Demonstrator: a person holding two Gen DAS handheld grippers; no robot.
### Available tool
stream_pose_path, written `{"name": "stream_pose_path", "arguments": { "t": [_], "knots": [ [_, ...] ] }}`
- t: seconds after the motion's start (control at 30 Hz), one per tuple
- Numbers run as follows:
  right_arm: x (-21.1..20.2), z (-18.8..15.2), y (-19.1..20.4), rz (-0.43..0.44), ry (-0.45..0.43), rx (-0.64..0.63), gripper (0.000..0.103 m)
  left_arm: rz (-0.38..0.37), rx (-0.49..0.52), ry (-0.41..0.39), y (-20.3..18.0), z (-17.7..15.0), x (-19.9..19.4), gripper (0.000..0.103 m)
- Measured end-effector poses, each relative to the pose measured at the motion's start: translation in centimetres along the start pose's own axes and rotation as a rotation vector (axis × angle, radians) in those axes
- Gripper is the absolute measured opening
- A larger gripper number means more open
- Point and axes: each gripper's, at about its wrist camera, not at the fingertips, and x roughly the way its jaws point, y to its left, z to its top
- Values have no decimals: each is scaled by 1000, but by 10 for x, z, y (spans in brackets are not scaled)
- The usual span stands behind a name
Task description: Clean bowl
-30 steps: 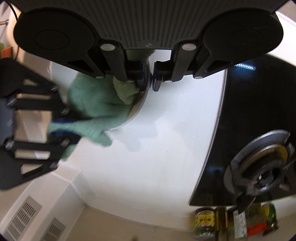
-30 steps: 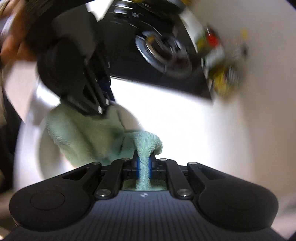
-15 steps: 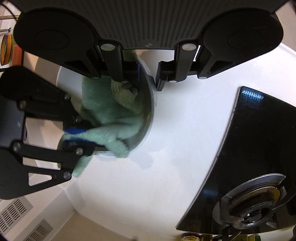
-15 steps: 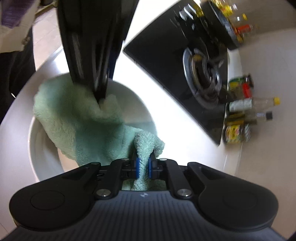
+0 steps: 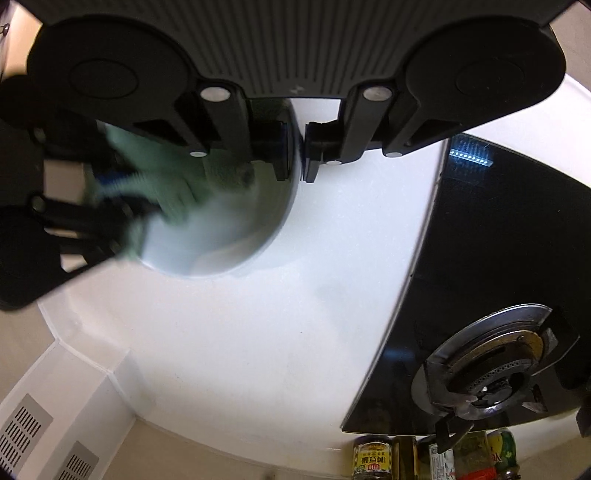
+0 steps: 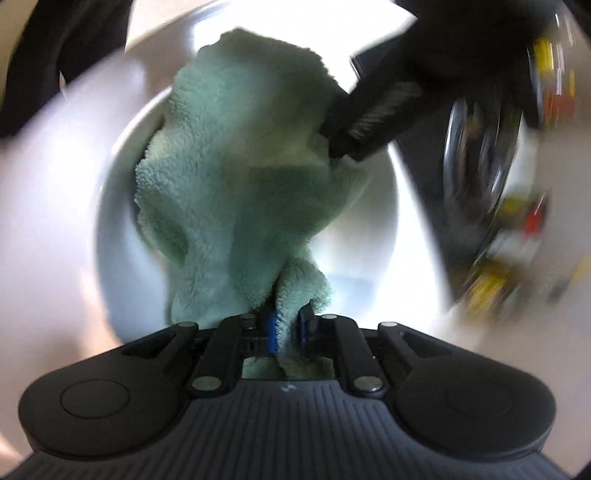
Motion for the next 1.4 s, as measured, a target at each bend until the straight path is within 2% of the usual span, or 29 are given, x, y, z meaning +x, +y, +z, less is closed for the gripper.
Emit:
{"name": "stream_pose_path", "arguments": {
  "t": [0.03,0.23,0.27,0.37,0.47,0.5,0.6,0.7,0.87,0.97,1.0,1.1,1.17,1.27,1.4],
  "knots": [
    [-3,0,-12,101,12,150,10,5,3,-4,-1,1,1,9],
    [7,-10,-37,322,-40,573,10,11,-1,-4,-2,11,8,11],
    [9,-11,-39,340,-56,606,10,8,-6,0,-1,13,9,11],
    [9,-14,-45,443,-195,768,10,-11,-27,22,3,19,11,12],
    [13,-26,-49,457,-248,912,9,-45,-60,46,10,21,12,10],
    [16,-40,-55,445,-247,1034,9,-58,-72,58,12,22,13,9],
    [18,-68,-65,339,-201,1264,9,-66,-70,68,11,21,13,7],
    [20,-73,-64,288,-191,1358,9,-55,-49,63,7,20,13,6],
    [31,-42,-58,237,-176,1336,10,-38,-24,55,2,19,13,6],
    [31,-34,-59,334,-240,1294,10,-2,25,39,-7,17,12,6],
    [28,-28,-57,361,-264,1221,10,6,34,34,-8,16,12,7],
    [26,-23,-53,370,-305,992,10,21,45,26,-12,16,10,8],
    [23,-22,-51,389,-307,895,10,29,51,19,-13,14,10,8],
    [21,-15,-50,404,-279,724,9,33,65,10,-14,13,10,9],
    [13,-8,-42,371,-179,521,9,37,94,-3,-14,11,11,10]
  ]
}}
